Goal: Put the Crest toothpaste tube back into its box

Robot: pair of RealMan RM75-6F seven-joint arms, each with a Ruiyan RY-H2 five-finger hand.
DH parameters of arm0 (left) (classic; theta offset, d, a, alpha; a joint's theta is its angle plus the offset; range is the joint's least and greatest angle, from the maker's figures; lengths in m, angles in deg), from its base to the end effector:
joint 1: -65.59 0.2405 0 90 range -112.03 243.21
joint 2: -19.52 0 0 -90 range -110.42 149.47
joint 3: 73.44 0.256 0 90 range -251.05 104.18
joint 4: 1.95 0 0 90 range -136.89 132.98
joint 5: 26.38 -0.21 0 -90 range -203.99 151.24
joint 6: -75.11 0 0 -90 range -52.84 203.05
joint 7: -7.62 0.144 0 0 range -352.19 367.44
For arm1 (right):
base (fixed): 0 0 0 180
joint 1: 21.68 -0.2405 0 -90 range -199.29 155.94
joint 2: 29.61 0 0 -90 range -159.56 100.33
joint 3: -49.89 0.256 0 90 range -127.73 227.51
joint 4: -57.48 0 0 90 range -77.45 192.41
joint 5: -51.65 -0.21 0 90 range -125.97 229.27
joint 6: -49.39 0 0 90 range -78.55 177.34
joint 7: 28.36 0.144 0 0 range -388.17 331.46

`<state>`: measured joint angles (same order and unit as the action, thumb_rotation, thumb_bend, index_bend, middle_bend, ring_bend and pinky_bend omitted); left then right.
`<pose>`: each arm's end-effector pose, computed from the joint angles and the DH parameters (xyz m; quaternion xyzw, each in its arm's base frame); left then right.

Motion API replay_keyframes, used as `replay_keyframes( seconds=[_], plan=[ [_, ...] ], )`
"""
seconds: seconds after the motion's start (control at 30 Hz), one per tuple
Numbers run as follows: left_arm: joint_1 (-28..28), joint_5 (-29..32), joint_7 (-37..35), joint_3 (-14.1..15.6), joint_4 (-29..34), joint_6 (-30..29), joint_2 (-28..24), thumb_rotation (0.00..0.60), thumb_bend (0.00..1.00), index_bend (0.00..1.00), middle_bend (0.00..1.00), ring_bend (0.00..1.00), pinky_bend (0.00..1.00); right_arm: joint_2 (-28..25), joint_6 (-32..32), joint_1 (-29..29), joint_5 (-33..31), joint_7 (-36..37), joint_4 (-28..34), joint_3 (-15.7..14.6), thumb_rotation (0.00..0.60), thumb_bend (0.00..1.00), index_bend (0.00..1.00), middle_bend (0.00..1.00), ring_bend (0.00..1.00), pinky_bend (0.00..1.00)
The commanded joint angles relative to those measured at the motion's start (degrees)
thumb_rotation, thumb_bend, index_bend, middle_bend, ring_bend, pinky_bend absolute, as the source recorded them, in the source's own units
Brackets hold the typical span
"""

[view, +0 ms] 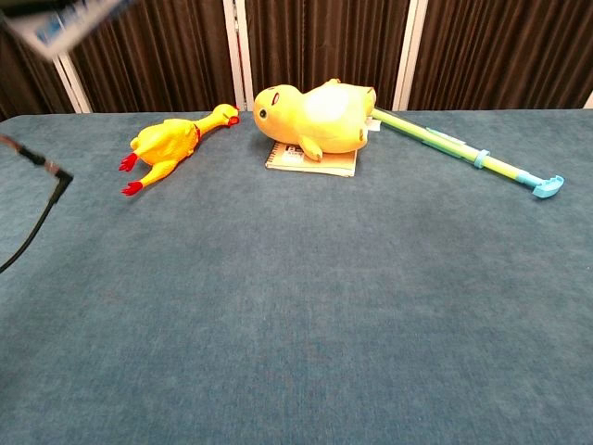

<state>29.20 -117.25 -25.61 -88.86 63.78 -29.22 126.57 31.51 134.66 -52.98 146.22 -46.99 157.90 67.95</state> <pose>-0.1181 0.3069 0.0332 -0.3866 -0.3306 -0.8321 0.2210 -0.1141 -0.3070 0.1982 0.6430 -0.0444 0.5585 0.5221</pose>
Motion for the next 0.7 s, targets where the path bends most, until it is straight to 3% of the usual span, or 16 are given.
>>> replay_keyframes(
  seconds=[0.03,0.2,0.7],
  plan=[
    [1.71,-0.43,0.67,3.44,-3.47,2.10,0.99,0.600,0.59,0.36,0.52,0.53,0.66,-0.13,0.09,-0.08,0.18,-0.21,0.58,0.18,0.600,0.28,0.00,0.43,0.30,0.37],
    [3.86,0.03,0.26,6.47,-7.50,3.86,2.67,0.600,0.59,0.36,0.52,0.53,0.66,-0.76,0.57,0.26,0.16,-0.20,1.53,0.46,0.600,0.28,0.00,0.43,0.30,0.37],
    [6.77,0.04,-2.10,11.58,-20.99,9.31,9.66,0.600,0.59,0.36,0.53,0.53,0.66,-1.03,0.74,0.62,-0.04,0.57,1.56,0.54,0.600,0.28,0.00,0.43,0.30,0.37]
  ],
)
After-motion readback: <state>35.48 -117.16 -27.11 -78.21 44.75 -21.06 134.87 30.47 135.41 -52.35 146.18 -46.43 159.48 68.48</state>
